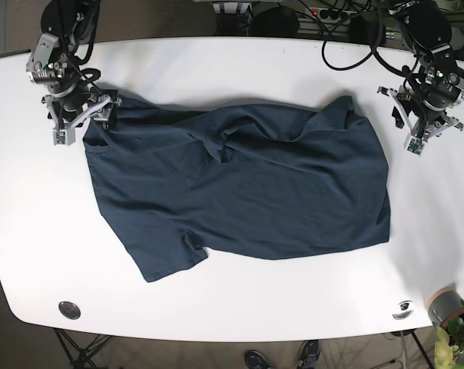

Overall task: Fold the T-shirt properly
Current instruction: 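Release and regrasp the shirt edge with both grippers at its corners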

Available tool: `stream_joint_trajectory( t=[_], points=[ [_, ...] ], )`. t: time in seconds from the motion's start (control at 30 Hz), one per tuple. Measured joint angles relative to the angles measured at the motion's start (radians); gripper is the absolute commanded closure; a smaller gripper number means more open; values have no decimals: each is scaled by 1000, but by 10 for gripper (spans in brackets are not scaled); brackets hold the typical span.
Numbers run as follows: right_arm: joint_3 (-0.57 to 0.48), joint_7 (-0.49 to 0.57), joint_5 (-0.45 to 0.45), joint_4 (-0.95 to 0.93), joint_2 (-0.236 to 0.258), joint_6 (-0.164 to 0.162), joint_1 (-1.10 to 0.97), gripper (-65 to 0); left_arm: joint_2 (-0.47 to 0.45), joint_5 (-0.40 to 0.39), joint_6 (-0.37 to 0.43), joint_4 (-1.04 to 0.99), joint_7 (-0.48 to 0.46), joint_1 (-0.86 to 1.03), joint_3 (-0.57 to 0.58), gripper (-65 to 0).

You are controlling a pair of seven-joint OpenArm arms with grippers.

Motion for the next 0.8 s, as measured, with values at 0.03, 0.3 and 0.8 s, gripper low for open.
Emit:
stream_joint_trajectory(
  t=[0.03,0.3,0.8],
  points=[
    [2,1,2,-3,-2,0,15,-466,9,0,0,0,1,-8,-2,-201],
    [2,2,2,-116,39,5,211,-466,13,3,0,-2,5,-27,-2,-197],
    [-217,219,6,-558,199,2,465,-466,15,-1,0,-3,7,-26,0,-203]
  ],
)
